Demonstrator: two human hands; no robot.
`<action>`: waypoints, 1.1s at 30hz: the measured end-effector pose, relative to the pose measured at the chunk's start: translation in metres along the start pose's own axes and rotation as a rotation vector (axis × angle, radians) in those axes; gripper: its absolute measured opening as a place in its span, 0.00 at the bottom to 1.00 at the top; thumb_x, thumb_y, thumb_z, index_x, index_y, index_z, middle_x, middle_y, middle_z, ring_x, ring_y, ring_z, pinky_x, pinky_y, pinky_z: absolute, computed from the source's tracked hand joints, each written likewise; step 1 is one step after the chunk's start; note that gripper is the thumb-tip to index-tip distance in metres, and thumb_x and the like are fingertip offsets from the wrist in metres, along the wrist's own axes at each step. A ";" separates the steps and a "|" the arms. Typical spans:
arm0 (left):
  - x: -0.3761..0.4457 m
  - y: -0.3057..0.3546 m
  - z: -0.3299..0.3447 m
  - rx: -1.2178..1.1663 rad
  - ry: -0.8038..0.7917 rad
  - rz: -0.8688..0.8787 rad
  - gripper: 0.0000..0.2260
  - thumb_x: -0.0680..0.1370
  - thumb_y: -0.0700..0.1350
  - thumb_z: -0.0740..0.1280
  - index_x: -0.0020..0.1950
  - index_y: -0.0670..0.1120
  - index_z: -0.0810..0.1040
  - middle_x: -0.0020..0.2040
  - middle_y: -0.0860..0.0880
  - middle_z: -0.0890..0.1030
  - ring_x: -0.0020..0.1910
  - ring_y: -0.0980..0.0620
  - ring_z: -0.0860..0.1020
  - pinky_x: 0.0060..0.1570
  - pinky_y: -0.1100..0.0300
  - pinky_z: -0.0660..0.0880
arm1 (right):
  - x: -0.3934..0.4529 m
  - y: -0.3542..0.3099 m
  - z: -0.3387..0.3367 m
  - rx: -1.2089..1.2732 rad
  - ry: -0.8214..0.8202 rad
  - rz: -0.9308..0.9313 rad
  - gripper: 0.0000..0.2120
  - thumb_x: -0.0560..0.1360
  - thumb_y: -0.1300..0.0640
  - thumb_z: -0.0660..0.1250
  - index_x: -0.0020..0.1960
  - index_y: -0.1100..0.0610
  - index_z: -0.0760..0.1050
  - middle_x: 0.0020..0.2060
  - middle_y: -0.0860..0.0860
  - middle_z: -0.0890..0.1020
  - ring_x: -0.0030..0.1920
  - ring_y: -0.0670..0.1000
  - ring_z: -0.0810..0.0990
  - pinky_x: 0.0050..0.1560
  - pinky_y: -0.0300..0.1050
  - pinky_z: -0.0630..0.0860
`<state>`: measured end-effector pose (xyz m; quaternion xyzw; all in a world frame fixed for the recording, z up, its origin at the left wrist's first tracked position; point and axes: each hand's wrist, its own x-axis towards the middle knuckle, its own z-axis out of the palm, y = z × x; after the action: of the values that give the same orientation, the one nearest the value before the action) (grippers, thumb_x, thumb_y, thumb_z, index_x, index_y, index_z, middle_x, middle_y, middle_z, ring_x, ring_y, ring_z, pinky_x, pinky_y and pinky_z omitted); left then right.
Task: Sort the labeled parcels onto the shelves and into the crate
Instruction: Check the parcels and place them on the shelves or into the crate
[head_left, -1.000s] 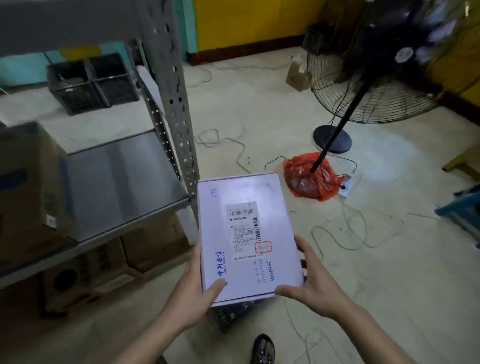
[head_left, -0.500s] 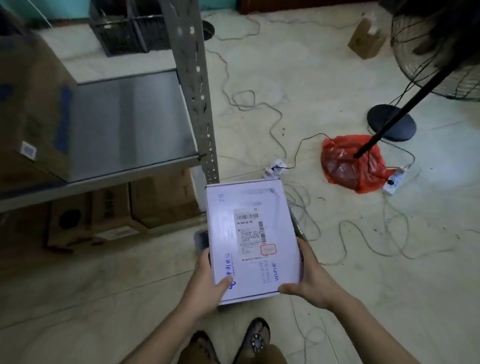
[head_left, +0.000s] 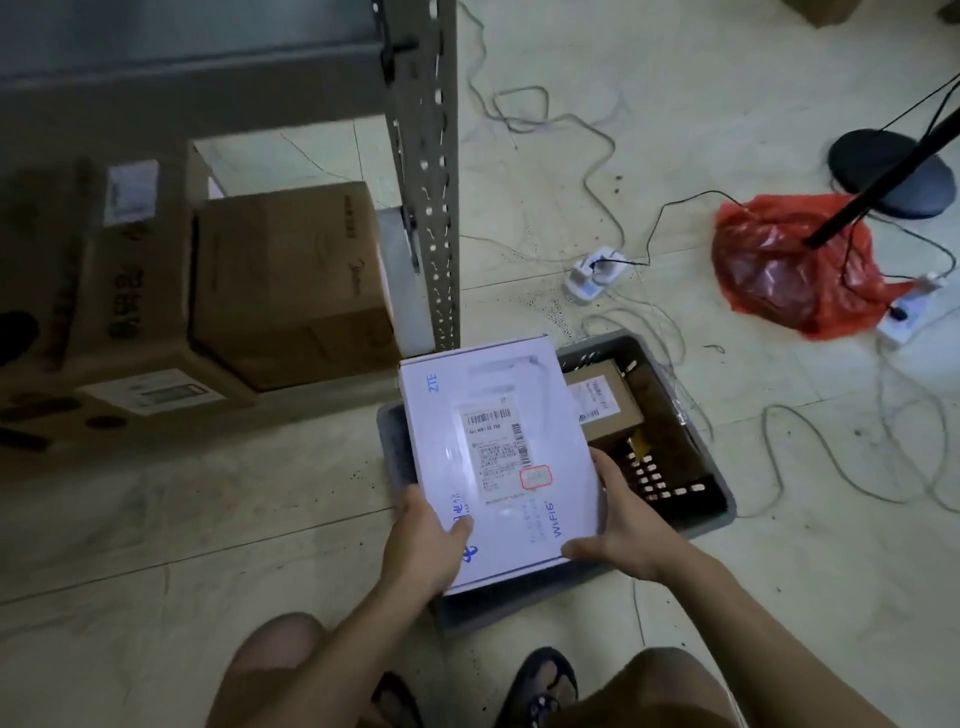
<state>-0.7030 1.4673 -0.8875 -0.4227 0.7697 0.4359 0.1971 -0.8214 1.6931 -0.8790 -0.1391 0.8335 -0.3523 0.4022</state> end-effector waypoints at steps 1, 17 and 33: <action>0.008 -0.002 0.005 0.013 0.007 -0.011 0.19 0.78 0.52 0.69 0.60 0.47 0.61 0.63 0.47 0.78 0.53 0.45 0.80 0.47 0.56 0.74 | 0.007 0.008 0.002 0.009 -0.008 0.008 0.55 0.64 0.54 0.82 0.76 0.40 0.48 0.67 0.42 0.71 0.66 0.48 0.72 0.57 0.38 0.72; 0.075 -0.055 0.094 0.068 0.075 -0.115 0.37 0.76 0.52 0.70 0.76 0.39 0.53 0.75 0.41 0.63 0.68 0.41 0.71 0.62 0.51 0.73 | 0.080 0.086 0.053 -0.109 -0.089 0.033 0.54 0.66 0.56 0.81 0.74 0.39 0.46 0.57 0.33 0.66 0.62 0.43 0.68 0.52 0.30 0.70; 0.112 -0.061 0.128 0.145 0.094 -0.266 0.43 0.75 0.48 0.72 0.78 0.36 0.48 0.76 0.40 0.61 0.70 0.40 0.69 0.63 0.52 0.72 | 0.119 0.105 0.075 -0.098 -0.129 0.118 0.55 0.64 0.59 0.82 0.77 0.51 0.48 0.60 0.44 0.70 0.60 0.46 0.71 0.43 0.30 0.71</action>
<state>-0.7246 1.5050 -1.0634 -0.5253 0.7450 0.3289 0.2469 -0.8341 1.6708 -1.0521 -0.1317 0.8288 -0.2772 0.4678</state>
